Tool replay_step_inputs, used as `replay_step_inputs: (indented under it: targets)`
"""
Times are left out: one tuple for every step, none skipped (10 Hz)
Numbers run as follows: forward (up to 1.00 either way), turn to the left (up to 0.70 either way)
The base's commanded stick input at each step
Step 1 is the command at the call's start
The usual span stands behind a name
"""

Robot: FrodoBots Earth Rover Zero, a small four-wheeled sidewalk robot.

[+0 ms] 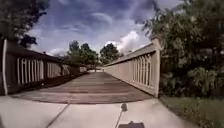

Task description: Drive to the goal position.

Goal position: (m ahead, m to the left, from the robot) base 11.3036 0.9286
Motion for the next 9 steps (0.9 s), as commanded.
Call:
replay_step_inputs:
  targets:
    - [0.98,0.00]
    - [0.98,0.00]
    - [0.98,0.00]
    - [0.98,0.00]
    - [0.98,0.00]
    - [0.98,0.00]
    - [0.98,0.00]
    - [0.98,0.00]
    - [0.98,0.00]
